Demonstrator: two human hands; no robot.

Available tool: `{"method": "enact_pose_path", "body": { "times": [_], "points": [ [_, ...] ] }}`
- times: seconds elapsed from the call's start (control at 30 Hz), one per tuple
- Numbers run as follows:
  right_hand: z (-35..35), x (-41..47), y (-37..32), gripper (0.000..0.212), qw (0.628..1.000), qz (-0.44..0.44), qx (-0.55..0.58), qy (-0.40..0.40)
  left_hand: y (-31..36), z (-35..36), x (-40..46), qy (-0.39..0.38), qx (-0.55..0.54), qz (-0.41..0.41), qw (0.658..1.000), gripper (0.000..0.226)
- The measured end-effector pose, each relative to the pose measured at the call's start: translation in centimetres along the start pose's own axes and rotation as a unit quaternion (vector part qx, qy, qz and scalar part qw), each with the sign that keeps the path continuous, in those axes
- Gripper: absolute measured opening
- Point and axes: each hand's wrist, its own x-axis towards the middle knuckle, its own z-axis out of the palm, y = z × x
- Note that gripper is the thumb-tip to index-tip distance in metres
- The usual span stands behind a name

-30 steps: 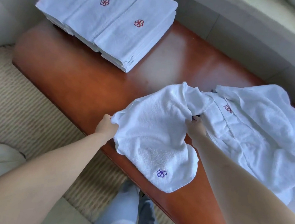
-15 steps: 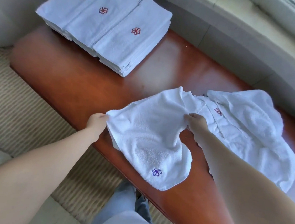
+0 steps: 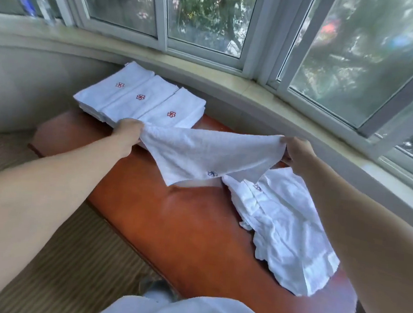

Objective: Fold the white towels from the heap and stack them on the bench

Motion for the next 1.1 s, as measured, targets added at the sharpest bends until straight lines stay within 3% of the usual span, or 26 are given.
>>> {"method": "enact_pose_path", "body": {
  "times": [0.1, 0.27, 0.4, 0.57, 0.63, 0.7, 0.8, 0.9, 1.03, 1.1],
  "points": [
    [-2.3, -1.2, -1.8, 0.011, 0.998, -0.019, 0.055, 0.013, 3.4, -0.7, -2.0, 0.012, -0.014, 0.045, 0.999, 0.039],
    [-4.6, -2.4, -3.4, 0.018, 0.993, -0.053, 0.104, -0.007, 6.2, 0.0, -5.1, 0.034, -0.077, 0.095, 0.992, 0.018],
    [-5.7, -2.5, -3.3, 0.031, 0.992, -0.08, 0.094, -0.03, 6.0, 0.5, -5.9, 0.034, -0.056, 0.143, 0.987, 0.026],
    [-6.4, -2.4, -2.7, 0.03, 0.994, -0.085, 0.067, -0.022, 5.6, 1.1, -6.3, 0.013, -0.044, 0.135, 0.99, 0.029],
    [-6.8, -2.1, -1.9, 0.025, 0.994, -0.101, 0.029, -0.02, 5.6, 1.0, -6.3, -0.005, -0.039, 0.119, 0.992, 0.029],
    [-7.5, -1.9, -0.9, 0.023, 0.985, -0.151, -0.082, 0.004, 5.4, 0.9, -6.4, -0.022, -0.007, 0.118, 0.993, 0.028],
    [-7.9, -1.9, 0.3, 0.026, 0.92, -0.261, -0.287, 0.054, 4.9, 0.6, -6.6, -0.027, 0.104, 0.165, 0.98, 0.03],
    [-7.7, -2.1, 0.7, 0.021, 0.879, -0.294, -0.365, 0.09, 4.2, 0.6, -6.5, 0.01, 0.199, 0.224, 0.954, 0.024],
    [-7.7, -2.2, 0.8, 0.01, 0.889, -0.268, -0.363, 0.075, 3.9, 0.6, -6.2, 0.044, 0.257, 0.254, 0.932, 0.016],
    [-7.8, -2.3, 1.2, 0.007, 0.929, -0.217, -0.301, 0.0, 3.4, 0.2, -6.1, -0.01, 0.28, 0.219, 0.935, 0.012]
  ]
}}
